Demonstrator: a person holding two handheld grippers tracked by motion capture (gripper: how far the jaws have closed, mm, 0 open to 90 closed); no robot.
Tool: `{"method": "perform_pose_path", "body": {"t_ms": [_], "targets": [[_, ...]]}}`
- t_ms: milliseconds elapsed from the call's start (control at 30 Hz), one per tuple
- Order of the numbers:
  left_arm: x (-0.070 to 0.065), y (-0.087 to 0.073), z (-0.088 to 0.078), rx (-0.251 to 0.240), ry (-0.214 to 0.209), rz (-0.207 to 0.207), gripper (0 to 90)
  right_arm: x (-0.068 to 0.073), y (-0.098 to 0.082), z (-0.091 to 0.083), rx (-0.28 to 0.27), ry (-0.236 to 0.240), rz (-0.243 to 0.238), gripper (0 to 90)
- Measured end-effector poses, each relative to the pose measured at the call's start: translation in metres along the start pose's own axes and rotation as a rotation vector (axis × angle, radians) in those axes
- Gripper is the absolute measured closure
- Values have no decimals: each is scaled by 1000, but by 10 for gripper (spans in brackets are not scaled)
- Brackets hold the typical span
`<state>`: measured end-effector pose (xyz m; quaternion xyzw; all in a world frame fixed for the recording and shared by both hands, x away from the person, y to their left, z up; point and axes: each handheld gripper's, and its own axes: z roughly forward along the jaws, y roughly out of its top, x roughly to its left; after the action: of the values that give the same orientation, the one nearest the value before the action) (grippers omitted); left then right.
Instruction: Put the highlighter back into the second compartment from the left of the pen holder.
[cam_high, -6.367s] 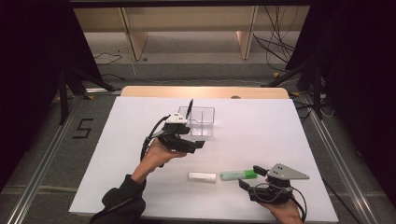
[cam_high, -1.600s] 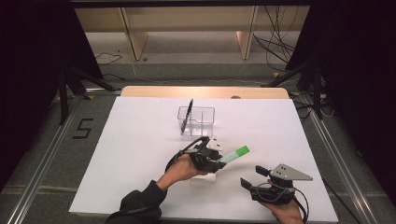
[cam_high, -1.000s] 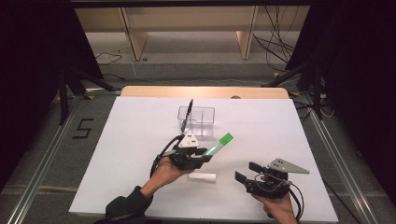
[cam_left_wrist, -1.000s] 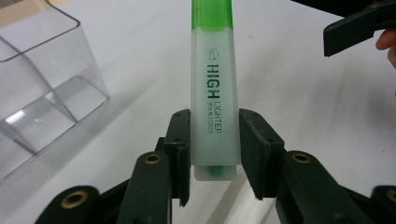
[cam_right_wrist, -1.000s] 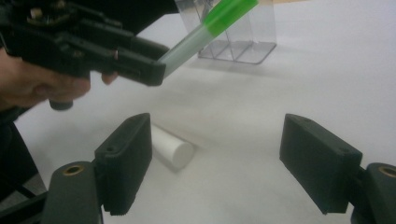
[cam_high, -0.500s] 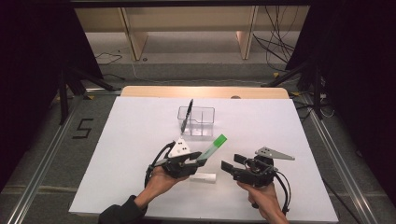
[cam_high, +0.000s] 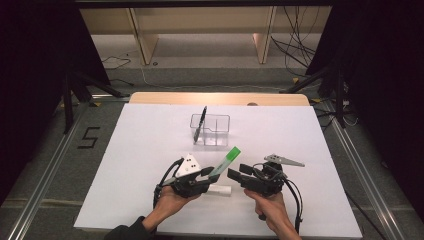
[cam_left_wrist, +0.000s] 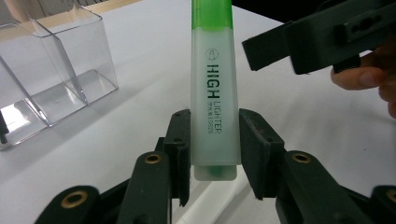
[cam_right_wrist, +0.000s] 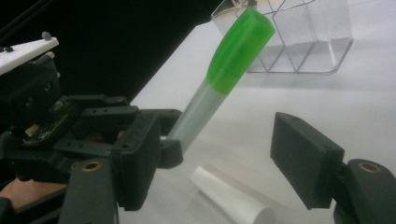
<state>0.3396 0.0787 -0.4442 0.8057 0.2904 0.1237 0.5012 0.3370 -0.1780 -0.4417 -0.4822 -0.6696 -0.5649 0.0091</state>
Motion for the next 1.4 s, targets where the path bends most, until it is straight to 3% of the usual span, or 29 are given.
{"method": "perform_pose_path", "body": {"t_ms": [400,667,1400], "targets": [[-12,-7,-3,-26,-8,-11,656,-1,1,11,-1,58,106,463],[-14,-10,-5,-43,0,-18,656,0,0,16,-5,75,141,547],[-18,-13,-5,-70,-21,-27,655,2,-1,19,-14,104,181,723]]}}
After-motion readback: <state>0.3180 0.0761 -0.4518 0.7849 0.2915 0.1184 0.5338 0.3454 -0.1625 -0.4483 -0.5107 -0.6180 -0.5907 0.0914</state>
